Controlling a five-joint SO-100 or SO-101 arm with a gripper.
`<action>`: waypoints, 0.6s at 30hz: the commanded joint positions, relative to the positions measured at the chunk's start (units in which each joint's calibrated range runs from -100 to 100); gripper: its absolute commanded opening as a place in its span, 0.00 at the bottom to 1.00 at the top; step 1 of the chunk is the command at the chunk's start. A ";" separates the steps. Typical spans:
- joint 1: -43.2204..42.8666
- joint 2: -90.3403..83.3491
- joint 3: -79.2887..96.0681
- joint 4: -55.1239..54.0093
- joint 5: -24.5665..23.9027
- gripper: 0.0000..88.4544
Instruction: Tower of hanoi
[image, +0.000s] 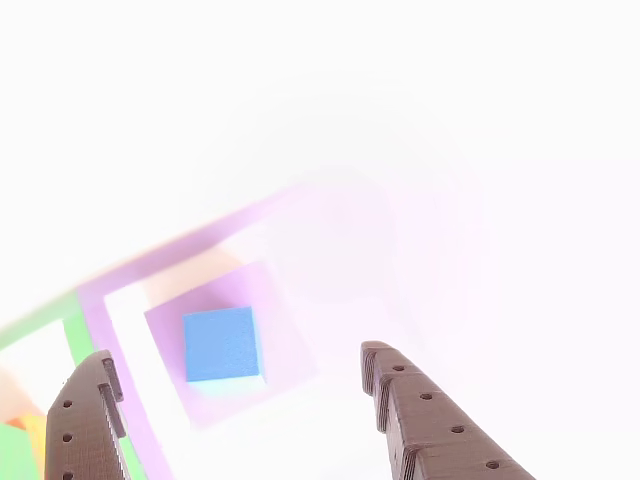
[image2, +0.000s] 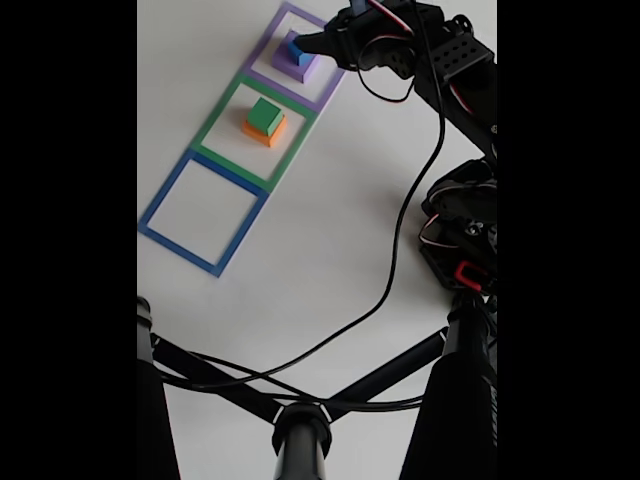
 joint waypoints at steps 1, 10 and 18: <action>-1.36 4.35 2.20 -14.77 0.00 0.30; -2.61 16.30 5.93 -32.98 0.00 0.29; -3.18 22.36 7.93 -42.30 0.00 0.29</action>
